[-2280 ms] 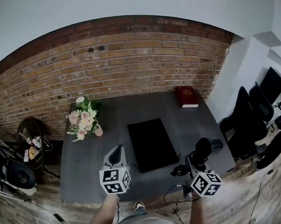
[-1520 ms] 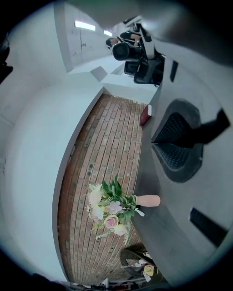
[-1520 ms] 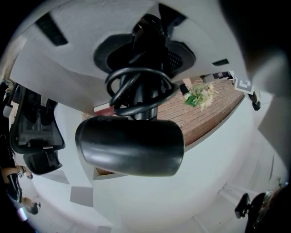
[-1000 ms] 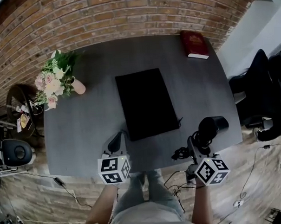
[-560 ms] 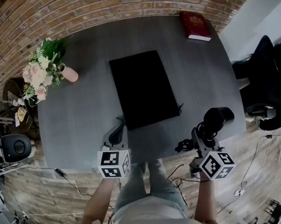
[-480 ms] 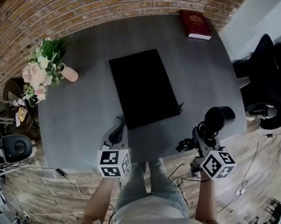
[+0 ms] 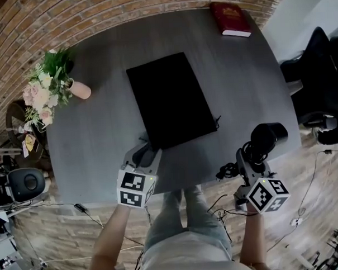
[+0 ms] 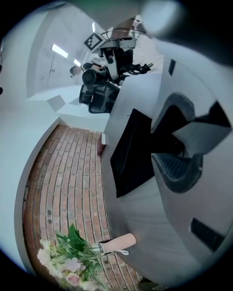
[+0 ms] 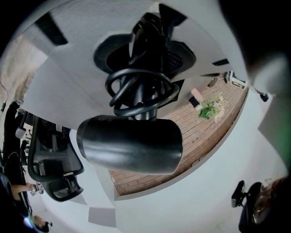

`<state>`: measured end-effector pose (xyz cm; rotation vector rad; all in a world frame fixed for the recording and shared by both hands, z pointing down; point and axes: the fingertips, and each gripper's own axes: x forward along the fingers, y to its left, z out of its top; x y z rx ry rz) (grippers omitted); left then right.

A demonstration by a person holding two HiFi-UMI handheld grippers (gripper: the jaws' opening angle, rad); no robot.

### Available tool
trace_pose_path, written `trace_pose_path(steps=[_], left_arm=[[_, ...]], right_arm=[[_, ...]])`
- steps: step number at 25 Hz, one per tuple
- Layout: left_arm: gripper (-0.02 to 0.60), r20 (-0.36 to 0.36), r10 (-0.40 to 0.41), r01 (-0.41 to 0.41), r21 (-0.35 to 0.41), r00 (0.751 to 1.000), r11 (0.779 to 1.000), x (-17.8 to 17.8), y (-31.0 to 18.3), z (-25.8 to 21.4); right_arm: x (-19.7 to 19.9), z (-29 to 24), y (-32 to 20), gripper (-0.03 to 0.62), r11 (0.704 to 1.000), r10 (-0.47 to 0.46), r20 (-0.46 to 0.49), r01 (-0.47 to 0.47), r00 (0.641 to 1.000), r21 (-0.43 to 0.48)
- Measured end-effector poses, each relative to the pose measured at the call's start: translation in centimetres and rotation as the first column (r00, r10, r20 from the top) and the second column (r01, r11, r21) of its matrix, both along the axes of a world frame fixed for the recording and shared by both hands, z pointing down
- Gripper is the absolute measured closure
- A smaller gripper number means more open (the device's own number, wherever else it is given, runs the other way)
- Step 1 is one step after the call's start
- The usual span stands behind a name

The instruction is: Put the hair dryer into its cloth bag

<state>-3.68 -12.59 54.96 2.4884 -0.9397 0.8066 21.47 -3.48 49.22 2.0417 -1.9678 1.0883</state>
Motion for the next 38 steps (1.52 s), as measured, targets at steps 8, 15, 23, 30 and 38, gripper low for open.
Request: trace_pose_path(steps=[8,15,23,30,38], left_arm=[[0.429,0.099,0.252,-0.253,-0.004,0.963,0.967,1.4,1.1,1.5],[0.426,0.263,0.491,-0.5,-0.036,0.831,0.865,2.7,1.7,3.3],[0.429,0.307,0.565,-0.564,-0.101,0.766,0.819,3.2,1.6,6.1],[0.464,0.302,0.584,-0.578,-0.117,0.754,0.807,3.3,1.4,6.5],[0.499,0.287,0.592,-0.58,-0.134,0.753,0.803,3.4,1.4,6.7]], right_arm=[[0.8,0.5,1.0,0.447,0.999,0.038,0.006,-0.038,0.999,-0.007],[1.3,1.0,2.1,0.447,0.997,0.076,0.012,-0.076,0.997,-0.022],[1.8,2.0,3.3,0.447,0.992,0.118,0.018,-0.118,0.993,-0.036],[2.2,2.3,3.8,0.446,0.986,0.16,0.028,-0.159,0.987,-0.049],[2.2,2.4,3.7,0.447,0.985,0.172,0.033,-0.17,0.985,-0.041]])
